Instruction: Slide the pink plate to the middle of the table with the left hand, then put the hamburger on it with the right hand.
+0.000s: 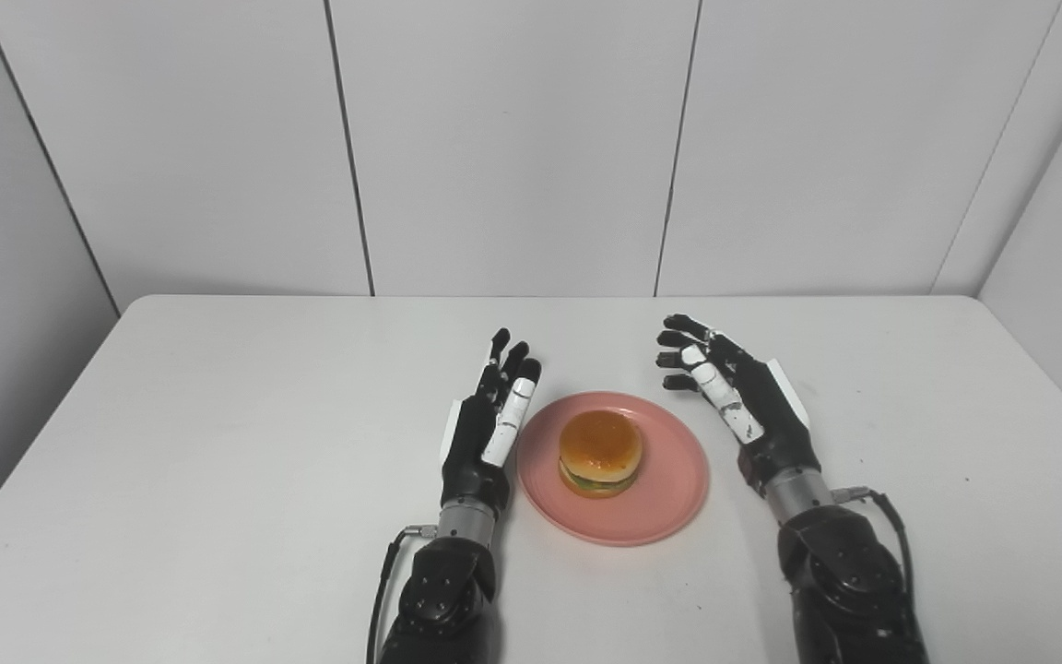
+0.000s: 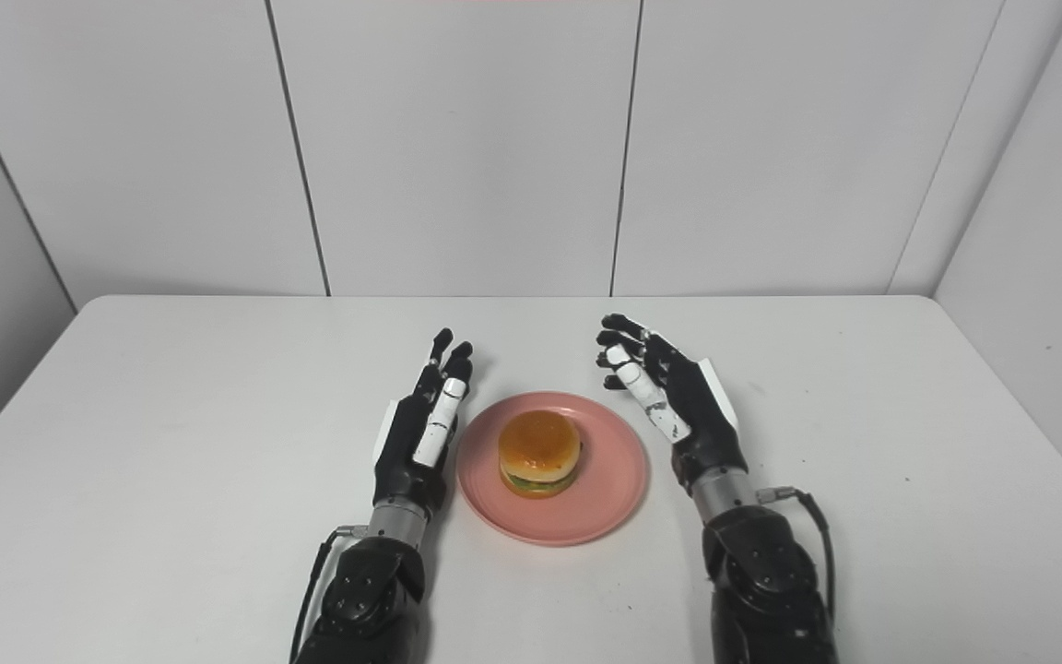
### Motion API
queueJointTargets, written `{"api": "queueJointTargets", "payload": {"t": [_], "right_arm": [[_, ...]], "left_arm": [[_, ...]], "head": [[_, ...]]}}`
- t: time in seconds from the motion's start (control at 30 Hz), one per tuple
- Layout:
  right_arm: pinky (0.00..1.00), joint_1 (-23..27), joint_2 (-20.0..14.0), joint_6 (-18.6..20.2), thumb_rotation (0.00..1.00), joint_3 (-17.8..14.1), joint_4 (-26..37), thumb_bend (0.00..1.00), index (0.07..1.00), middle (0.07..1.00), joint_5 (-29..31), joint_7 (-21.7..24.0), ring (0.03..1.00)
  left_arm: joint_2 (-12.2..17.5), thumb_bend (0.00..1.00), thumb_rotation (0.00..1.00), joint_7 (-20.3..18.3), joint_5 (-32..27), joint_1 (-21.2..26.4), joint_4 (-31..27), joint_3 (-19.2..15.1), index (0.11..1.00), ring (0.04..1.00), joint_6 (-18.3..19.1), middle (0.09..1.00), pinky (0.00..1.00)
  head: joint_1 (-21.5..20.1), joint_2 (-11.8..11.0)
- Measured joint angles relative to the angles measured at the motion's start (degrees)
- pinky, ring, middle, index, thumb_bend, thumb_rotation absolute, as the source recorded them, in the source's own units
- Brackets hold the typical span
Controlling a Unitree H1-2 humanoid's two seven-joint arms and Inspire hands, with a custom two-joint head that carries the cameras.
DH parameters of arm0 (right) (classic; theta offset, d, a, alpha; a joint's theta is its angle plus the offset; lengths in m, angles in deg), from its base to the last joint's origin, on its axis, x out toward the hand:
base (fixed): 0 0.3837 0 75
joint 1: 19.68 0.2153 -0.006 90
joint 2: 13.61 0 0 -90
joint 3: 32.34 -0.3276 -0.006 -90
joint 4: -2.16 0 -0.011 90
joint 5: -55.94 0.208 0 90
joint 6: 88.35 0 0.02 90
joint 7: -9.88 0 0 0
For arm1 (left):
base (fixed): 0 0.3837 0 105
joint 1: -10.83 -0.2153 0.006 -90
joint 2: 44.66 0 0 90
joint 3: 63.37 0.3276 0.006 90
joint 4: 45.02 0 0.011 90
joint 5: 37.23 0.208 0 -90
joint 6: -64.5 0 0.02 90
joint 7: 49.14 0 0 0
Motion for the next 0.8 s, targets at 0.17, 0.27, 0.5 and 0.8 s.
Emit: {"api": "queueJointTargets", "payload": {"t": [0.17, 0.27, 0.5, 0.8], "right_arm": [[0.86, -0.1, 0.1, -5.1, 0.84, -2.5, -5.1, 0.82, 0.859, 0.860, 4.6, -2.5, 0.864], [0.86, -0.6, -0.1, -6.8, 0.85, -2.7, -7.0, 0.80, 0.853, 0.859, 6.5, -3.3, 0.868], [0.87, -0.6, 0.1, -9.6, 0.81, -0.9, -7.6, 0.87, 0.838, 0.857, 6.7, -4.5, 0.868], [0.94, -1.1, -0.2, -16.4, 0.81, 2.2, -8.2, 0.80, 0.824, 0.867, 0.5, -8.5, 0.896]], "left_arm": [[0.5, 0.72, 0.80, 2.7, 1.9, -0.1, -0.1, 0.0, 1.000, 1.000, -0.5, 0.984, 1.00], [0.7, 0.66, 0.81, 4.4, 3.7, -0.1, -0.1, 0.2, 1.000, 1.000, -0.6, 0.989, 1.00], [1.0, 0.62, 0.79, 5.3, 4.5, -0.5, -0.6, 0.7, 1.000, 1.000, -0.7, 0.998, 1.00], [1.5, 0.73, 0.78, 5.2, 1.8, -1.1, -2.1, -0.5, 1.000, 0.999, 2.9, 0.986, 1.00]], "head": [[-0.1, 0.3], [-0.2, 0.4], [-0.1, 0.6], [-0.1, 0.9]]}}
